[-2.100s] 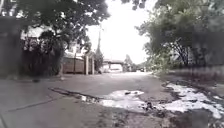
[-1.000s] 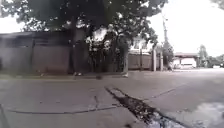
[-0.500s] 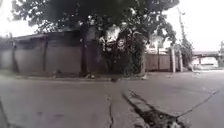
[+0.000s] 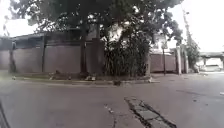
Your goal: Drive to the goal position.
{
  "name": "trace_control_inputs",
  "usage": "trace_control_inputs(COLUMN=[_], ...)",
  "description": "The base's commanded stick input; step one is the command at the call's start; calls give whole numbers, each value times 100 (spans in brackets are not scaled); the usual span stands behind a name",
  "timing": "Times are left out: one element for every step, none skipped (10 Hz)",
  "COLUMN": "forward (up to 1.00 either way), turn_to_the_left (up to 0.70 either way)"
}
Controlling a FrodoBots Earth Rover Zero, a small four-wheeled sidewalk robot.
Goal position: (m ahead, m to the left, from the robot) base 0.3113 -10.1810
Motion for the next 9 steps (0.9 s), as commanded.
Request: trace_control_inputs(forward=[100,100,100,100,100,100,100,100,100], turn_to_the_left=[-40,-40,-40,-40,-40,-40,-40,-40,-40])
